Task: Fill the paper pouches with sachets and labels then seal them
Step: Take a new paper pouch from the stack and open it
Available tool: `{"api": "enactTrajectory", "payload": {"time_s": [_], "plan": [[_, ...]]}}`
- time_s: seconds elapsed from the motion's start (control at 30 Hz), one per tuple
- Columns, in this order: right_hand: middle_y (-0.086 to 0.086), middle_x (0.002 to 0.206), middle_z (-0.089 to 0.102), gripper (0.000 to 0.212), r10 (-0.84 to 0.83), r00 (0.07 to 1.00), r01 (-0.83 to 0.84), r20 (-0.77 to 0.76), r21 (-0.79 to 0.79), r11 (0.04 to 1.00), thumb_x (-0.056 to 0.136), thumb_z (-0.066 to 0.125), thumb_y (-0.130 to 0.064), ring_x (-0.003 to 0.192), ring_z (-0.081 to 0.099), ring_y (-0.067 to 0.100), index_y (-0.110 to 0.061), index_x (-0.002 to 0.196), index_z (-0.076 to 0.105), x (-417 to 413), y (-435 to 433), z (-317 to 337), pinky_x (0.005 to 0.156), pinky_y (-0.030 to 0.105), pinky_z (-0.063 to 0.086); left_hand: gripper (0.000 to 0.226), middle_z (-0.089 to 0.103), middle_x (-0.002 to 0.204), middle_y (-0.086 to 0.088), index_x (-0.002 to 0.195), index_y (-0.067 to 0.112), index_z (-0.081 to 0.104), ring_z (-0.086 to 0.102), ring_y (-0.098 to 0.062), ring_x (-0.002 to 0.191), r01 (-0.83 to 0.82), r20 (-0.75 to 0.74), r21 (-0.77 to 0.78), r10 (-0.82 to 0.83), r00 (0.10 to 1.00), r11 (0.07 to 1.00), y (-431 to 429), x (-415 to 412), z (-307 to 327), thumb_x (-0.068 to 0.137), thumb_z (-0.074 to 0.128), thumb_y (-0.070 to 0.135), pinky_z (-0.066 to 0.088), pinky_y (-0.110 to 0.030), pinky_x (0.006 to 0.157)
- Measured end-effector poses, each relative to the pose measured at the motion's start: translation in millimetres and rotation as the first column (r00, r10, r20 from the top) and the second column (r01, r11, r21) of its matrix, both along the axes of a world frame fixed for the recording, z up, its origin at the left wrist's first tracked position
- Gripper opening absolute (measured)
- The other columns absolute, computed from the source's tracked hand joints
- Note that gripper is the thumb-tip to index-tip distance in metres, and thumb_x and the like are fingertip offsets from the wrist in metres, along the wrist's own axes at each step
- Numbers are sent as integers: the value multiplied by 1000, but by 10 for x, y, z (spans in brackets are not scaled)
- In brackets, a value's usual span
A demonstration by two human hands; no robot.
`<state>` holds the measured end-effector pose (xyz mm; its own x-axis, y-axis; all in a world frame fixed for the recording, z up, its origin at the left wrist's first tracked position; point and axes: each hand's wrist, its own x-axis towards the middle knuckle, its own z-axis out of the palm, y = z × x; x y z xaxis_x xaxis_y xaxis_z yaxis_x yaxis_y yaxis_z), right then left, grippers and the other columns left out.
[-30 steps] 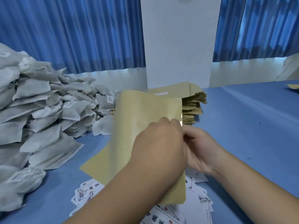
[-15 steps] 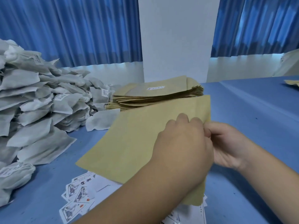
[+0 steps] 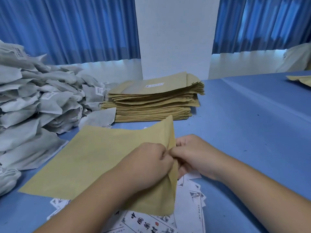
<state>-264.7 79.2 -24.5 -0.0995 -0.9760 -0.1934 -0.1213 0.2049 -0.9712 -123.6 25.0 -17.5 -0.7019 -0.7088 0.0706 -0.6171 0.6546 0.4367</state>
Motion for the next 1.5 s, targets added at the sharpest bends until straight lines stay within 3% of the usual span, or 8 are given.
{"api": "enactTrajectory", "payload": {"time_s": [0.1,0.23,0.37,0.67,0.87,0.93,1.3,1.5], "plan": [[20,64,67,36,-27,999,27,-38,7,1000,88,52,0,48,63,24,-13,57,67,8,-1,-2,47,25,53,30,44,51,8,59,17,44,40,-7,48,12,-63,108,-5,998,994,-103,41,-26,84,53,30,33,-20,47],[26,74,69,21,-62,998,62,17,-11,998,89,56,0,61,68,31,-5,71,66,17,14,2,56,31,58,26,52,58,-4,68,3,50,53,-17,48,24,-187,329,40,982,944,-137,65,-33,86,51,23,47,-32,54],[23,76,70,11,-90,985,92,148,-8,996,90,55,4,63,71,27,10,88,65,43,20,19,56,29,57,26,52,56,-4,65,7,48,56,-17,46,2,-250,332,86,964,943,-125,76,-37,87,47,20,46,-27,52],[24,74,70,12,-155,955,165,254,-18,986,89,53,9,59,69,27,11,85,64,-36,47,29,54,31,58,30,63,55,-13,57,11,49,60,-25,48,-37,-414,439,239,878,898,-159,152,133,85,41,7,49,-32,61],[16,63,70,15,-201,970,186,-139,-113,976,84,59,-2,51,66,28,-11,96,56,-8,-30,-35,54,31,55,6,66,54,-11,90,11,50,61,-25,45,-80,-349,448,256,901,890,-158,301,184,87,46,7,53,-29,46],[14,58,67,22,-210,960,185,-187,-141,972,83,57,-2,48,63,31,-17,97,47,14,-78,-60,51,33,51,30,64,53,-12,101,26,50,58,-26,42,-46,-389,435,234,891,899,-180,378,189,87,41,2,49,-30,43],[12,63,66,15,-115,993,104,-35,-219,970,88,64,-16,44,56,24,-23,97,54,146,-107,-61,37,23,36,49,48,44,-15,76,23,72,43,-22,34,48,-561,562,338,756,826,-280,709,168,84,34,-8,39,-23,36],[13,84,68,33,-9,969,92,248,-323,942,80,67,-44,55,59,28,-18,100,66,321,-146,126,40,28,43,56,54,51,1,59,28,74,46,-8,39,-49,-630,575,480,610,816,-242,830,443,82,39,-9,34,-10,37]]}}
